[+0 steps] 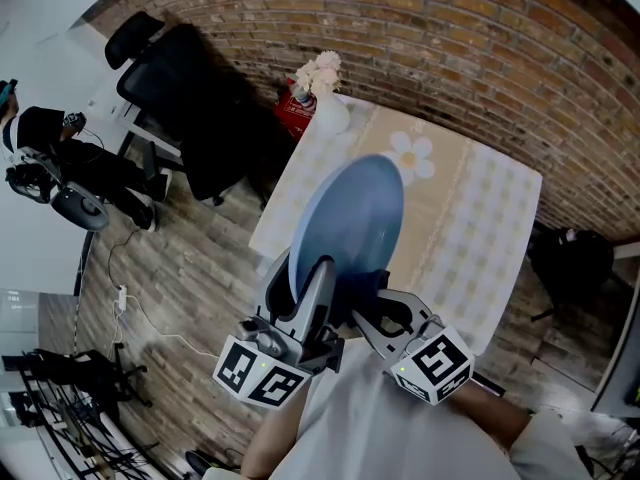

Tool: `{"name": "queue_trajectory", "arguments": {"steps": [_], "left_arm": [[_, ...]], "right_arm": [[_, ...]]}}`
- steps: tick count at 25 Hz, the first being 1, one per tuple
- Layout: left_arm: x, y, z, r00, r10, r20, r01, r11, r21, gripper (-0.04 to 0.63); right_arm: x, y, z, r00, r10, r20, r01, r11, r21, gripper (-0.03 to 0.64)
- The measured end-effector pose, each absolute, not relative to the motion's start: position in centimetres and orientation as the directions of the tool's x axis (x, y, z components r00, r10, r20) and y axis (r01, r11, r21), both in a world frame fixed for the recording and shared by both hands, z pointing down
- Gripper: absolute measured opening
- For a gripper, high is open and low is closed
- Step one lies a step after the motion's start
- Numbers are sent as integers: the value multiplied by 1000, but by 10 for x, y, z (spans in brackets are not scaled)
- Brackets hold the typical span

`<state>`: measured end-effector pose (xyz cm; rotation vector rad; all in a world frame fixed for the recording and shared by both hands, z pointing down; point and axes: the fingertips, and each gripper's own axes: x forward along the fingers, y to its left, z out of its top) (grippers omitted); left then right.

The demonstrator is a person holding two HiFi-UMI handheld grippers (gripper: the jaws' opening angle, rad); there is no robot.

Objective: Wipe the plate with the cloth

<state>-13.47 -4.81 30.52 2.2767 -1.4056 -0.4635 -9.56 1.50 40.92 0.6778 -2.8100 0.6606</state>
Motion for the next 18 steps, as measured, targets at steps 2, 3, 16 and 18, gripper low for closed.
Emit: {"name": "queue_trajectory", "arguments": {"steps": [2, 3, 16, 18], "left_arm": [[-133, -49, 307, 431, -901, -53, -767, -397, 505, 187], [-131, -49, 308, 431, -901, -51, -770, -397, 500, 187], [-110, -49, 329, 481, -877, -3, -767, -422, 483, 187], [-107, -51, 333, 489, -872, 11, -770, -425, 475, 187]], "right_arm": [[-99, 16, 404, -892, -378, 250, -449, 808, -381, 104], [-100, 16, 402, -897, -372, 239, -439, 813, -382, 104], [-85, -17, 367, -904, -425, 45, -393, 786, -477, 103], [-77, -29, 368, -890, -455, 40, -415, 770, -485, 103]]}}
